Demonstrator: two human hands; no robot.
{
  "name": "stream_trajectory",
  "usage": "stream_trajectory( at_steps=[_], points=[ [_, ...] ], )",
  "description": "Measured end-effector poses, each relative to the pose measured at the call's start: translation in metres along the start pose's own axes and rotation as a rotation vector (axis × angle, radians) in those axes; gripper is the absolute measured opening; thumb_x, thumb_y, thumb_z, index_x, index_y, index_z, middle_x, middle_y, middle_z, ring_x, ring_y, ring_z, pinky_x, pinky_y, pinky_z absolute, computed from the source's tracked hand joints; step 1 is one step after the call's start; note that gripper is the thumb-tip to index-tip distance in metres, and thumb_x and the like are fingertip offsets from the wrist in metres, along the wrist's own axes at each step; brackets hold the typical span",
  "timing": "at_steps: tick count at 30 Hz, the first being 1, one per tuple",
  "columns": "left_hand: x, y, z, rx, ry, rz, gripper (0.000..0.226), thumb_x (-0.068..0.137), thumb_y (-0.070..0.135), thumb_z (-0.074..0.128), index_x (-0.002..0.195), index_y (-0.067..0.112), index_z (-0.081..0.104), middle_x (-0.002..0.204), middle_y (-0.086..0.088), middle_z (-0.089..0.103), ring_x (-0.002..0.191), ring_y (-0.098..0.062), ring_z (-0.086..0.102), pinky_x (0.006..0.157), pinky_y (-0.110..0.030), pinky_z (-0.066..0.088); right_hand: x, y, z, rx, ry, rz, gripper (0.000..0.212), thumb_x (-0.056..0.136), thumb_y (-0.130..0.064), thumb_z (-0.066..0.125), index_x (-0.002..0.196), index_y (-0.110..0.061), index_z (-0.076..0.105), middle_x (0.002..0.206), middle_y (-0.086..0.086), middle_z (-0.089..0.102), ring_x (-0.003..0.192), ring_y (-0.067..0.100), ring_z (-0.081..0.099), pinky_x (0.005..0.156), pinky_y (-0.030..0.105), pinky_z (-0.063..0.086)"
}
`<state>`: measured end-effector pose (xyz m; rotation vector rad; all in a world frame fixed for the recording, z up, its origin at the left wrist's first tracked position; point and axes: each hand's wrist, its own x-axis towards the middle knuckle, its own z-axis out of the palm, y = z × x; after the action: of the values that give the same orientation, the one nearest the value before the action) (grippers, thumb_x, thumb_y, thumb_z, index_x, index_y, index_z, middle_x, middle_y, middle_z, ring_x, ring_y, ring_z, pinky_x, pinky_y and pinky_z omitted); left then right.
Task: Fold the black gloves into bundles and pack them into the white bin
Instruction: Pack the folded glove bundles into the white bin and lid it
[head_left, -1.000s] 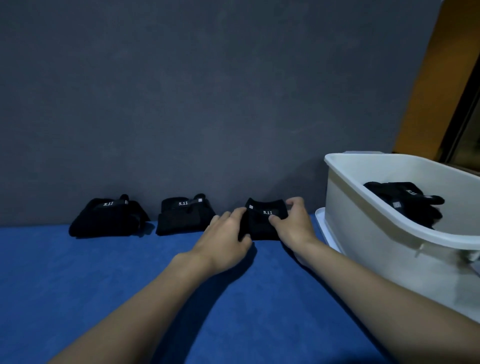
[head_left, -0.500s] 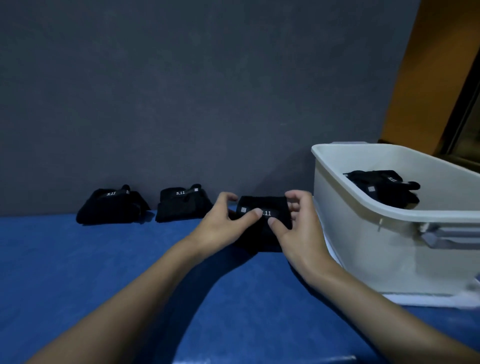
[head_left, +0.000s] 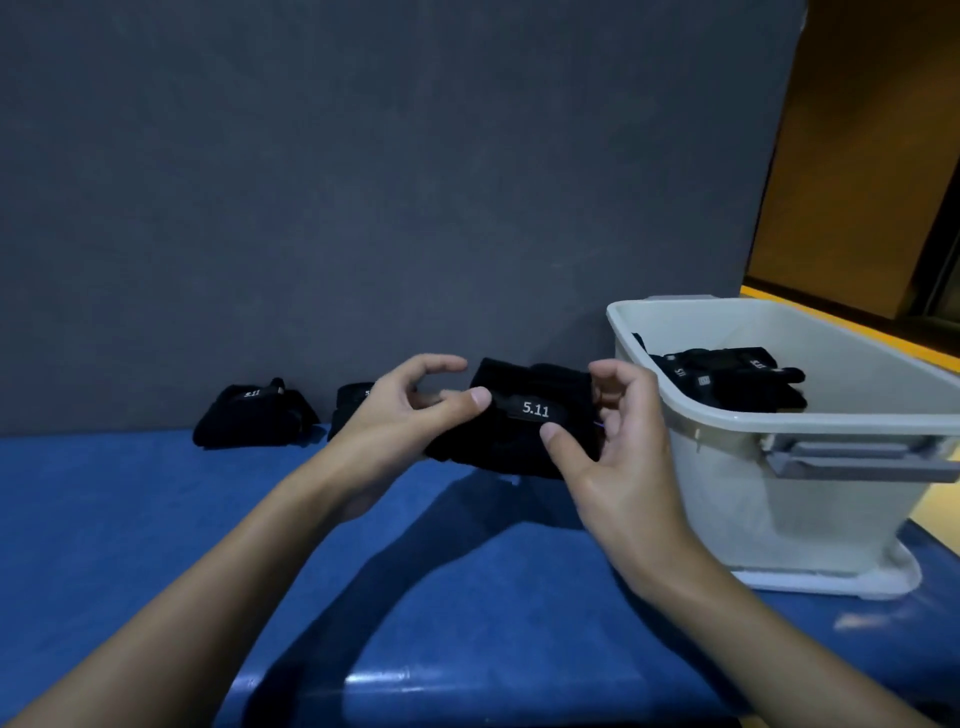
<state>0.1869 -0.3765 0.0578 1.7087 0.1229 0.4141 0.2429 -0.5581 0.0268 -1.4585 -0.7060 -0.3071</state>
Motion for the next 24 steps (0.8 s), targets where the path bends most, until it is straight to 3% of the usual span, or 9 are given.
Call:
stream_trajectory(
  at_steps=[4, 8, 10, 13, 16, 18, 21, 24],
  points=[
    [-0.004, 0.021, -0.001, 0.009, -0.002, 0.051, 0.055, 0.07, 0.028, 0.082, 0.122, 0.022, 0.062, 0.111, -0.013, 0.074, 0.101, -0.032, 0.071, 0.101, -0.059, 0.046, -0.002, -0.009, -0.007, 0.0, -0.074, 0.017, 0.044, 0.074, -0.025, 0.068, 0.11, -0.038, 0.046, 0.113, -0.002, 0.06, 0.109, 0.018, 0.059, 0.092, 0.047, 0.051],
    [-0.005, 0.054, -0.005, 0.132, -0.086, 0.067, 0.047, 0.078, 0.017, 0.082, 0.12, 0.018, 0.062, 0.109, -0.021, 0.072, 0.097, -0.041, 0.07, 0.092, -0.066, 0.048, 0.003, -0.027, -0.013, 0.07, -0.1, 0.051, 0.042, 0.069, -0.044, 0.07, 0.106, -0.038, 0.051, 0.111, -0.002, 0.062, 0.106, 0.018, 0.062, 0.09, 0.048, 0.053],
    [-0.003, 0.073, -0.003, 0.163, -0.111, 0.118, 0.051, 0.075, 0.015, 0.082, 0.121, 0.016, 0.061, 0.111, -0.023, 0.07, 0.095, -0.038, 0.072, 0.087, -0.056, 0.055, 0.007, -0.038, -0.017, 0.128, -0.082, 0.089, 0.045, 0.067, -0.049, 0.07, 0.105, -0.033, 0.055, 0.106, -0.001, 0.065, 0.1, 0.016, 0.065, 0.09, 0.047, 0.054],
    [0.006, 0.099, 0.003, 0.219, -0.165, 0.21, 0.053, 0.07, 0.013, 0.079, 0.12, 0.016, 0.062, 0.114, -0.017, 0.072, 0.096, -0.026, 0.072, 0.086, -0.034, 0.057, 0.016, -0.051, -0.03, 0.209, -0.096, 0.191, 0.044, 0.07, -0.038, 0.075, 0.11, -0.033, 0.057, 0.104, 0.001, 0.069, 0.097, 0.016, 0.068, 0.092, 0.044, 0.054],
    [0.015, 0.118, 0.014, 0.317, -0.206, 0.28, 0.048, 0.072, 0.009, 0.085, 0.115, 0.019, 0.065, 0.114, -0.011, 0.072, 0.098, -0.026, 0.071, 0.09, -0.039, 0.057, 0.024, -0.063, -0.045, 0.225, -0.13, 0.211, 0.037, 0.084, -0.013, 0.071, 0.116, -0.023, 0.056, 0.098, 0.006, 0.074, 0.093, 0.021, 0.071, 0.087, 0.037, 0.055],
    [0.021, 0.129, 0.024, 0.377, -0.237, 0.297, 0.047, 0.071, 0.018, 0.086, 0.114, 0.019, 0.066, 0.113, -0.009, 0.072, 0.102, -0.031, 0.071, 0.092, -0.046, 0.055, 0.028, -0.07, -0.055, 0.232, -0.074, 0.179, 0.031, 0.085, -0.002, 0.067, 0.112, -0.016, 0.057, 0.095, 0.011, 0.073, 0.09, 0.024, 0.07, 0.078, 0.035, 0.055],
    [0.029, 0.145, 0.04, 0.464, -0.303, 0.313, 0.054, 0.063, 0.044, 0.083, 0.112, 0.026, 0.068, 0.11, -0.01, 0.073, 0.104, -0.032, 0.069, 0.093, -0.046, 0.055, 0.031, -0.077, -0.068, 0.246, 0.011, 0.142, 0.027, 0.086, 0.004, 0.064, 0.106, -0.014, 0.059, 0.095, 0.015, 0.07, 0.09, 0.032, 0.069, 0.08, 0.046, 0.056],
    [0.038, 0.16, 0.057, 0.546, -0.375, 0.327, 0.054, 0.064, 0.05, 0.081, 0.111, 0.029, 0.068, 0.102, -0.008, 0.075, 0.099, -0.026, 0.071, 0.091, -0.038, 0.055, 0.036, -0.08, -0.084, 0.269, 0.095, 0.124, 0.025, 0.088, 0.004, 0.062, 0.104, -0.015, 0.06, 0.095, 0.013, 0.07, 0.093, 0.034, 0.068, 0.08, 0.056, 0.057]
  ],
)
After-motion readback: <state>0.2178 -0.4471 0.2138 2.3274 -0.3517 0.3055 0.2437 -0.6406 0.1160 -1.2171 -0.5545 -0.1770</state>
